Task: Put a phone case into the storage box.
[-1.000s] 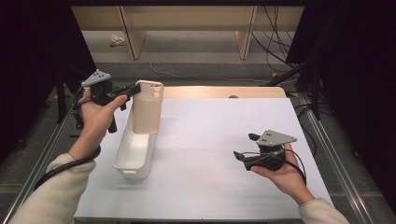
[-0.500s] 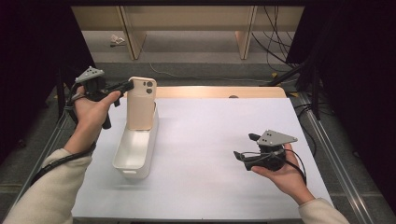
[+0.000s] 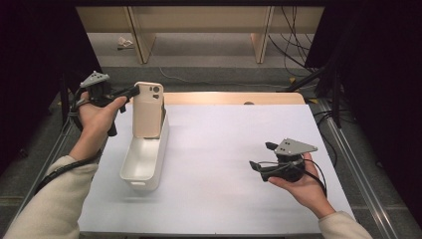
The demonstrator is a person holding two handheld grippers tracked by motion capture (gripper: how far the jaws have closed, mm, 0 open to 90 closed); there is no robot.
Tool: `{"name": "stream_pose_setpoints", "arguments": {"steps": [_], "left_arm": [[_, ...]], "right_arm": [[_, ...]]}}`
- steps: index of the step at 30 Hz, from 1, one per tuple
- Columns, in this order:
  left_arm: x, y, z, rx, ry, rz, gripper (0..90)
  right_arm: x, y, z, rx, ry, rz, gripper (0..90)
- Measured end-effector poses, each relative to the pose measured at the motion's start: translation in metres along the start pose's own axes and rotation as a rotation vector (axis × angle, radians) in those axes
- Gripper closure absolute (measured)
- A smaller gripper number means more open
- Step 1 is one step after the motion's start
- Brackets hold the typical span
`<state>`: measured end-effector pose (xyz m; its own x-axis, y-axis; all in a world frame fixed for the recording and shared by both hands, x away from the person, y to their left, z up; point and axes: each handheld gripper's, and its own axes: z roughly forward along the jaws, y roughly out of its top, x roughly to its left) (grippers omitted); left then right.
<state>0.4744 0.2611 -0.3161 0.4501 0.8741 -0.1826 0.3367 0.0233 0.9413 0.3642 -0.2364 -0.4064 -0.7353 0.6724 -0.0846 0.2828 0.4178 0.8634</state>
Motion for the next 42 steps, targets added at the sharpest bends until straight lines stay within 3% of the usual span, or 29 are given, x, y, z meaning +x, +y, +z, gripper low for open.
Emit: {"name": "stream_pose_setpoints", "arguments": {"steps": [23, 42], "left_arm": [[0.009, -0.003, 0.012, 0.011, 0.038, 0.009, 82.3], [0.019, -0.008, 0.025, 0.020, 0.061, -0.013, 82.2]], "right_arm": [[0.000, 0.000, 0.000, -0.002, 0.000, 0.004, 17.4], [0.000, 0.000, 0.000, -0.003, 0.002, 0.004, 17.5]]}}
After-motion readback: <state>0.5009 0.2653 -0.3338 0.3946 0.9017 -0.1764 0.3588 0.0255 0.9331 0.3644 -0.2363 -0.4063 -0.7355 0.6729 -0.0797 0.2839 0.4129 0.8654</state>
